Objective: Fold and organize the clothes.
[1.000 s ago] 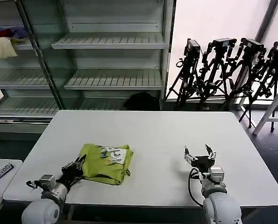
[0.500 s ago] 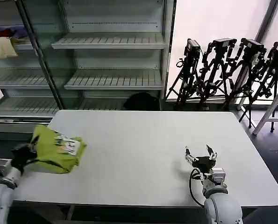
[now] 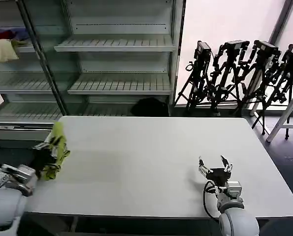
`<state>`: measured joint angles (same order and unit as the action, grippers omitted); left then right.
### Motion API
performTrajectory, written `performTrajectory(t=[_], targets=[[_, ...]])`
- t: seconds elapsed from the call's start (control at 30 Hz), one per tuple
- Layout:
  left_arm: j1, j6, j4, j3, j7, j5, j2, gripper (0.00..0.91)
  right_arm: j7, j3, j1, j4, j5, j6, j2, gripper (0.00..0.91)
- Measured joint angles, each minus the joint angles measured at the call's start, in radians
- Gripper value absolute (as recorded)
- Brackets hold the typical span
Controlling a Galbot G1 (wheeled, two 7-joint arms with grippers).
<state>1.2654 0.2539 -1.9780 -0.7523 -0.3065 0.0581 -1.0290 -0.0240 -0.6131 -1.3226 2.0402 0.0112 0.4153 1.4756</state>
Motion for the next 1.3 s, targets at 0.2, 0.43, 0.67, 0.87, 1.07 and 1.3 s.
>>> performTrajectory(t=[0.2,0.43,0.67,0.87,1.07,1.3], targets=[[-0.01,0.012,-0.018,0.205,0.013,0.13,-0.091,0.0,0.002,-0.019,-0.025,0.0,0.013,-0.014,-0.008,0.907],[-0.053,0.073,0.005,0.408,0.074,0.159,-0.203,0.0,0.004,-0.026,-0.047,0.008,0.015,-0.019,-0.007,0.907],[-0.104,0.133,0.075,0.528,0.16,0.135,-0.288,0.02,-0.003,-0.02,-0.053,0.018,0.01,-0.019,0.0,0.907],[-0.145,0.174,0.136,0.592,0.22,0.121,-0.345,0.907,-0.017,-0.008,-0.052,0.034,0.012,-0.007,0.007,0.907],[-0.158,0.216,0.144,0.636,0.254,0.09,-0.359,0.907,-0.033,0.026,-0.038,0.058,0.057,0.043,0.016,0.907],[-0.152,0.266,0.056,0.641,0.275,0.023,-0.338,0.907,-0.003,0.12,0.0,0.044,0.155,0.101,0.029,0.907]])
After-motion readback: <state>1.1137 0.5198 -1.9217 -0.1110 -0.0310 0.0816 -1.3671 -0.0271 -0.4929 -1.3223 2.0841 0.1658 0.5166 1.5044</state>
